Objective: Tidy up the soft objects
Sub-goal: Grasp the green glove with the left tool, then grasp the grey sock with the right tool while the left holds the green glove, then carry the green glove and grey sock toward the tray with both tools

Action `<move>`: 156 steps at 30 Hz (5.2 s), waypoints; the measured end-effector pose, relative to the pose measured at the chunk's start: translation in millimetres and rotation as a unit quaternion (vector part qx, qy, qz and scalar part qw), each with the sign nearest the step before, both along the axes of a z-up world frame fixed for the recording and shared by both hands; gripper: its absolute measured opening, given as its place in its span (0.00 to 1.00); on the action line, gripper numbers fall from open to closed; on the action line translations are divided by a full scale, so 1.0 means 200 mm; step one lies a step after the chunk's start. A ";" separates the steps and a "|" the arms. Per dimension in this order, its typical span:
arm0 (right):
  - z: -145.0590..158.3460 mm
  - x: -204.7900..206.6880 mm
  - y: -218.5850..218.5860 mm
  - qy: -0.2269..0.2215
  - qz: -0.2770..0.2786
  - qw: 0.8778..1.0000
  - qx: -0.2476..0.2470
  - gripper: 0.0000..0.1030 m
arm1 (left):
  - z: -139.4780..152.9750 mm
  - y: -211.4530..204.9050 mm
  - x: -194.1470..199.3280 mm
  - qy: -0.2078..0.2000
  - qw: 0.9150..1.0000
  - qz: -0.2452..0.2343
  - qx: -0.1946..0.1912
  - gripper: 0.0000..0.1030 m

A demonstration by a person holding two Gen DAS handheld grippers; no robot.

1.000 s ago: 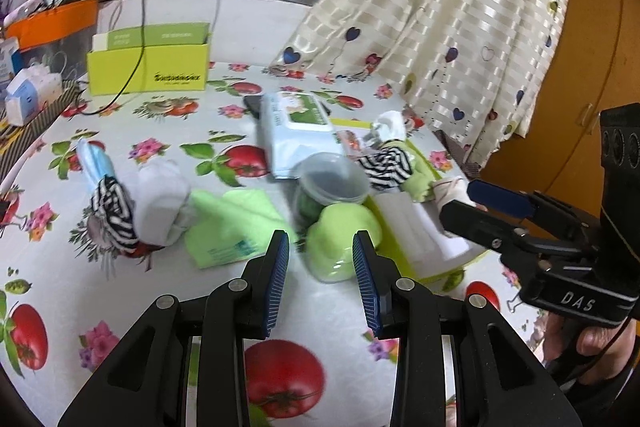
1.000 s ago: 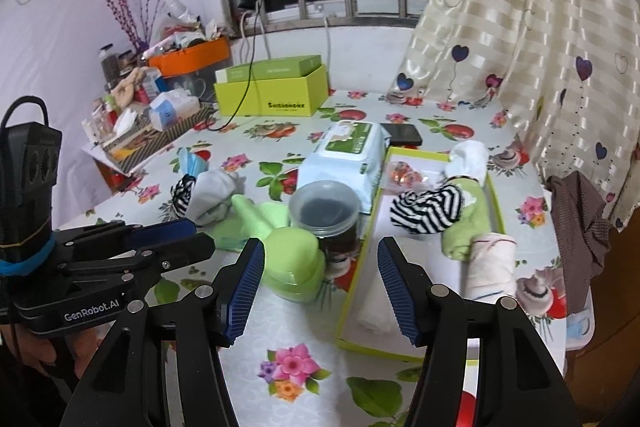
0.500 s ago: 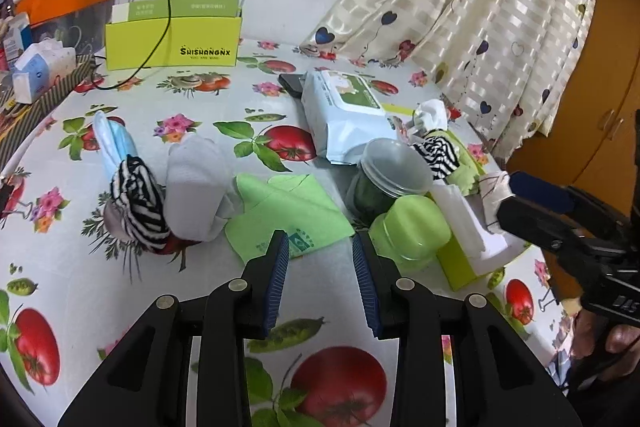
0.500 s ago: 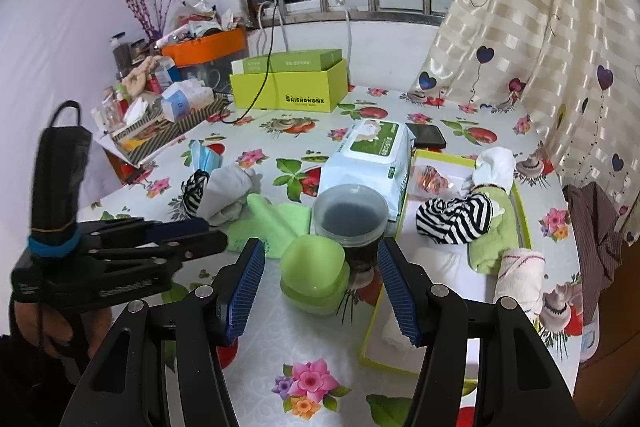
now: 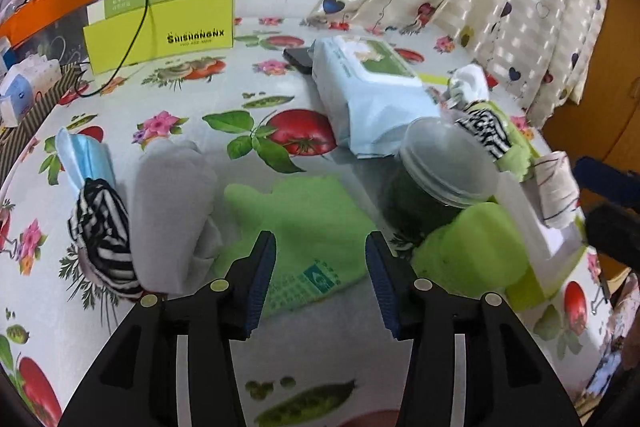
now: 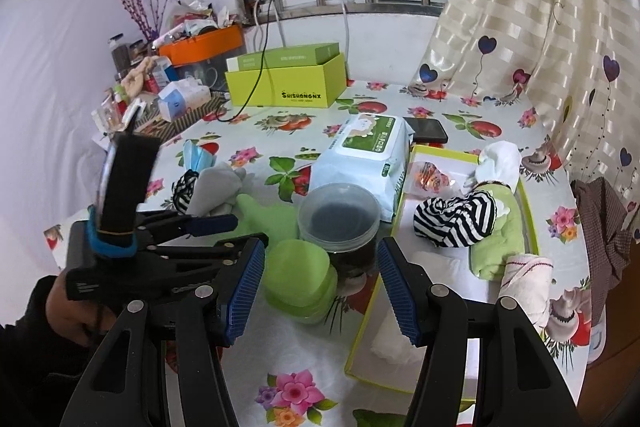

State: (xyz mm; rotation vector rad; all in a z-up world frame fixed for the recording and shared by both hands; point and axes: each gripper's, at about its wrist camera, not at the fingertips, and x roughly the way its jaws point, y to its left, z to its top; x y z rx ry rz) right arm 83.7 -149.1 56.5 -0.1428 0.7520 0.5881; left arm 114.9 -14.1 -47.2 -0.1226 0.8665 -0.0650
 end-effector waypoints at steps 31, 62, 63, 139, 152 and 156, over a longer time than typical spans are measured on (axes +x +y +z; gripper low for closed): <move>0.07 -0.11 0.10 -0.015 0.017 1.000 0.004 0.57 | 0.03 0.10 -0.27 -0.033 0.999 -0.030 -0.020 0.06; -0.32 0.31 0.92 0.122 0.064 0.990 -0.016 0.57 | 0.09 0.75 -0.54 -0.086 0.988 0.114 -0.066 0.06; -0.34 0.33 0.93 0.126 0.058 0.990 -0.016 0.57 | 0.08 0.77 -0.54 -0.086 0.987 0.115 -0.067 0.06; 0.19 -0.09 -0.15 -0.037 -0.041 0.995 0.079 0.25 | 0.54 -0.16 -0.38 -0.152 0.985 -0.075 -0.022 0.07; 0.20 -0.07 -0.44 -0.043 -0.094 0.991 0.088 0.25 | 0.55 -0.38 -0.30 -0.144 0.982 -0.120 -0.016 0.07; 0.17 -0.06 -0.50 -0.038 -0.104 0.990 0.088 0.25 | 0.53 -0.44 -0.28 -0.139 0.981 -0.132 -0.014 0.07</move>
